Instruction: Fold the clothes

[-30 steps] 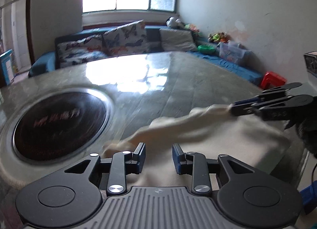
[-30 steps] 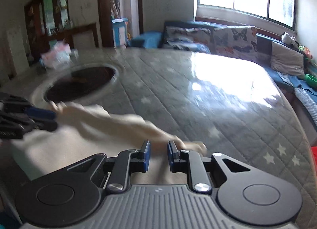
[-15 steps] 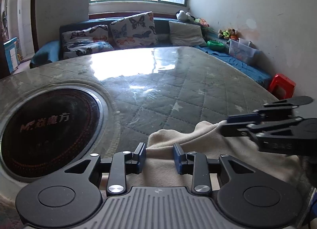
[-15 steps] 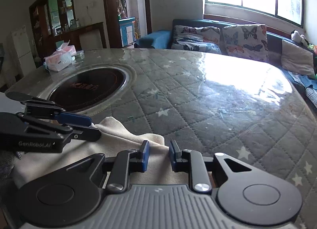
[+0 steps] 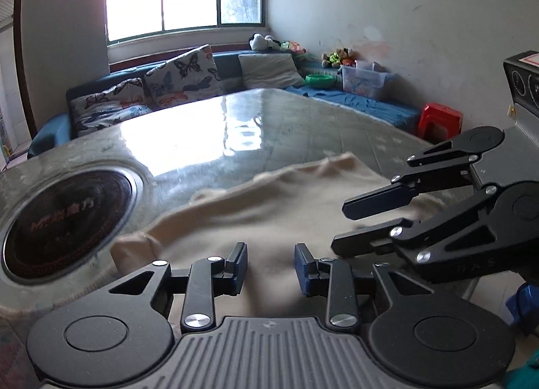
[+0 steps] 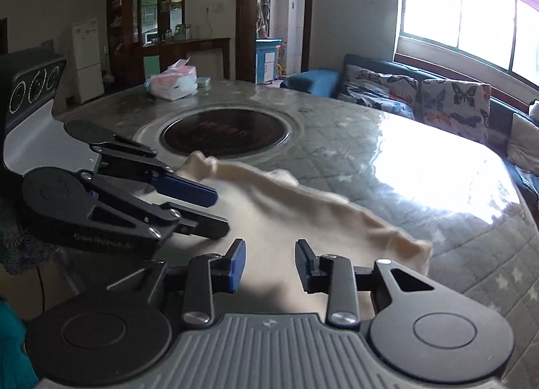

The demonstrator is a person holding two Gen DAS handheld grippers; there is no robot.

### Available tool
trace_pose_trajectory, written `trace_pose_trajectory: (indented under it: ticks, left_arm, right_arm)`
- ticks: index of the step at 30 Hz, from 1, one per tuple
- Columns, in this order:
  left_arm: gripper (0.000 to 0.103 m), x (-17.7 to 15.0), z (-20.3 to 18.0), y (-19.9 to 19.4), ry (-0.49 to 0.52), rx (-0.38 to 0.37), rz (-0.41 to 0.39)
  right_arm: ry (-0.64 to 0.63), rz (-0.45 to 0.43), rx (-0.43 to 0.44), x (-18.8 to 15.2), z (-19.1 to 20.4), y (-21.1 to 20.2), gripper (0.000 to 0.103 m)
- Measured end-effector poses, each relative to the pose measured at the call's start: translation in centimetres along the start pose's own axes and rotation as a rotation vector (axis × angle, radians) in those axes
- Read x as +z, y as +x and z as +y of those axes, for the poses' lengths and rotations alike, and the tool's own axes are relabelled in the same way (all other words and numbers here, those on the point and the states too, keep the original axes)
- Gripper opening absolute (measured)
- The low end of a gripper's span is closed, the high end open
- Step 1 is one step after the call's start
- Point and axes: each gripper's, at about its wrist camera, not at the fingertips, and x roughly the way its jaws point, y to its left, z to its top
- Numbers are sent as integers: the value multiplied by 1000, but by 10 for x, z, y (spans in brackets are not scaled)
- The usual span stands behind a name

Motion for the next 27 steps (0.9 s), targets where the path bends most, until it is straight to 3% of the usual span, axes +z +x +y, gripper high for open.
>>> trace_pose_trajectory:
  ticks: [10,27]
  left_arm:
    - [34,-12,-2,3,2,32,-3]
    - [39,-12,5,-4,-29,49,-4]
  right_arm:
    - [3,-36,-59,-18,5,-10,33]
    - [78,13,-70,-35,-31,-27,34]
